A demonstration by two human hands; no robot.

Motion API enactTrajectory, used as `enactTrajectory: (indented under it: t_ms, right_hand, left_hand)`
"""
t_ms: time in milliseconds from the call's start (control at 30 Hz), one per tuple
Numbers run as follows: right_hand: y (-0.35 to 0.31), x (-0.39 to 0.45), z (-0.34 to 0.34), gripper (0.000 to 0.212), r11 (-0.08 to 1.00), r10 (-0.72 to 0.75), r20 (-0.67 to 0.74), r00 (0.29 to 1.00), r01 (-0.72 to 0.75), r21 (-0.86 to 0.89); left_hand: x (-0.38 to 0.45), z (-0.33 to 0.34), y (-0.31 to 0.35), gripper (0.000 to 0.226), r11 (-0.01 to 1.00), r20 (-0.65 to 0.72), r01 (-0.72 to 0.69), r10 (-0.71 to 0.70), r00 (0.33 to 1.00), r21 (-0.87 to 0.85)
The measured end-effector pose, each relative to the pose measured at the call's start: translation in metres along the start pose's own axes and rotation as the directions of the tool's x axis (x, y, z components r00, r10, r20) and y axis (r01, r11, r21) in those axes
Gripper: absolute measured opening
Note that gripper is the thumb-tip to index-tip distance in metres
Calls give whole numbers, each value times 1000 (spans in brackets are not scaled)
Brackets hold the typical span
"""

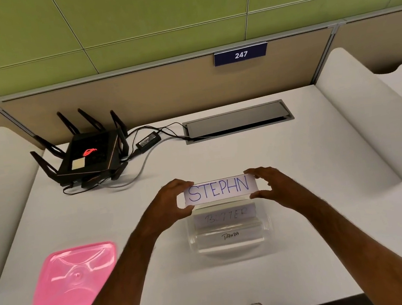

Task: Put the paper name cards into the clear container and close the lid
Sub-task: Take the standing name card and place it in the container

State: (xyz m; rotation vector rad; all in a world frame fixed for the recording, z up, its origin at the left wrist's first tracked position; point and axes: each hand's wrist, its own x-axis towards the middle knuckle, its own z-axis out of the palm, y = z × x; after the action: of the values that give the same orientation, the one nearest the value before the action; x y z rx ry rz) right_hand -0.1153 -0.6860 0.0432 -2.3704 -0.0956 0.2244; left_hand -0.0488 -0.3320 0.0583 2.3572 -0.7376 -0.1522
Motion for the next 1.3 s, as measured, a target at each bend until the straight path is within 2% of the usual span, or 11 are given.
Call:
enactTrajectory:
  t_ms: [300, 433, 667, 800, 900, 1100, 1200, 1300]
  right_hand:
    - [2, 0, 3, 76, 996, -12, 30, 999, 10, 87]
    - [2, 0, 4, 64, 996, -16, 20, 1000, 15, 92]
    - [4, 1, 15, 53, 999, -15, 31, 999, 14, 40]
    - [8, 0, 24, 54, 982, -106, 34, 994, 110, -153]
    - [9, -1, 32, 47, 937, -188, -25, 982, 172, -304]
    - [11, -2, 47, 32, 851, -204, -26, 979, 164, -498]
    - [11, -1, 52, 32, 790, -195, 0, 981, 157, -593]
    - [11, 2, 55, 15, 719, -191, 68, 979, 187, -670]
  left_hand:
    - [-3, 3, -3, 60, 1000, 10, -8, 8, 1000, 8]
    - [-5, 5, -2, 59, 1000, 16, 3, -3, 1000, 2]
    - [-12, 21, 1, 56, 992, 73, 41, -50, 996, 119]
    - [-15, 32, 2, 54, 982, 110, 19, -40, 993, 186]
    - [-16, 40, 1, 50, 970, 116, 8, -38, 993, 242]
    - [-17, 51, 2, 30, 960, 115, 81, -115, 987, 267]
    - [-18, 56, 1, 18, 947, 114, 68, -109, 987, 313]
    - [-19, 62, -3, 5, 929, 131, 23, -77, 988, 369]
